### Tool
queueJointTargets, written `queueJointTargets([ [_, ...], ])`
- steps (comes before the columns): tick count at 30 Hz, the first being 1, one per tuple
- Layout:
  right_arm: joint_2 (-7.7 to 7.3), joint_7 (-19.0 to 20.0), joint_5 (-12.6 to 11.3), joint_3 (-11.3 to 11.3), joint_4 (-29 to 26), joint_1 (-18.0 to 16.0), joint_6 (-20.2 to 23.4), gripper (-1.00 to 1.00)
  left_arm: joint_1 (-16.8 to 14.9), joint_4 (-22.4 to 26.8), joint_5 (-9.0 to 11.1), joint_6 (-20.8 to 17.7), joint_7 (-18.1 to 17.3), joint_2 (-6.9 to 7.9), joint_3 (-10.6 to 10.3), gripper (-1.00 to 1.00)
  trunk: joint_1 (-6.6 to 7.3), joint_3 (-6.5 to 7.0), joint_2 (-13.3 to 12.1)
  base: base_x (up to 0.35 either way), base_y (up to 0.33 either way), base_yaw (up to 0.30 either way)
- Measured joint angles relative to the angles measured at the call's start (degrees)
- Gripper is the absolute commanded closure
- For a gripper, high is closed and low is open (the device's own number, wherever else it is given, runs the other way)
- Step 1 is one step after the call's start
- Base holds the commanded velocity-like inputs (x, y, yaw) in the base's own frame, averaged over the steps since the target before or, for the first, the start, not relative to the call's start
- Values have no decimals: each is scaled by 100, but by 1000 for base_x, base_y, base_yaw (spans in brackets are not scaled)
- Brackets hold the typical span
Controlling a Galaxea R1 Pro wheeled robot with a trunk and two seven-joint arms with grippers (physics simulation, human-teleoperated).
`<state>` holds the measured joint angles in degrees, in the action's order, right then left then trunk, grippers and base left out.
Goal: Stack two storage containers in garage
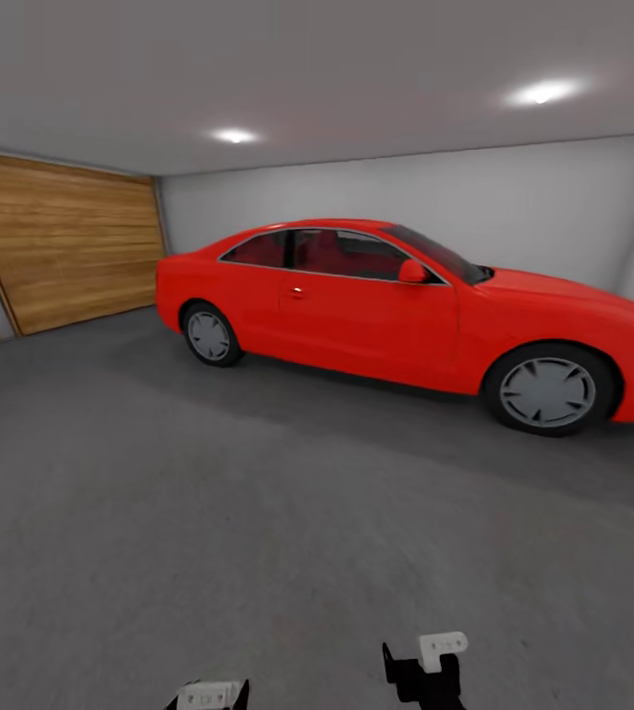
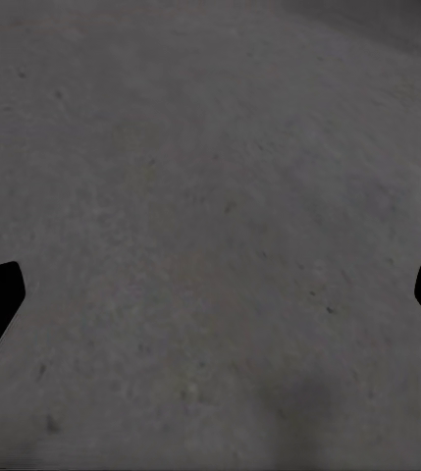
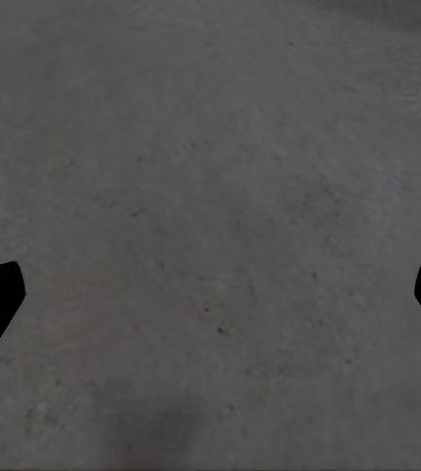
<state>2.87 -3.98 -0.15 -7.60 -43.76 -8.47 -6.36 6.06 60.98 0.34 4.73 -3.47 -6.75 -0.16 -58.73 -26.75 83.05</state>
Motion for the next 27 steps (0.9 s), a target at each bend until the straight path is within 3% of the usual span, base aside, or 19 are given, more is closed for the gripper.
queueJointTargets([
  [27, 31, 0, -9, 0, -4, -1, 0, -100, 0, 34, 22, 4, 0, -9, -34, -100, 0, 58, 0, 0, 0, 300],
])
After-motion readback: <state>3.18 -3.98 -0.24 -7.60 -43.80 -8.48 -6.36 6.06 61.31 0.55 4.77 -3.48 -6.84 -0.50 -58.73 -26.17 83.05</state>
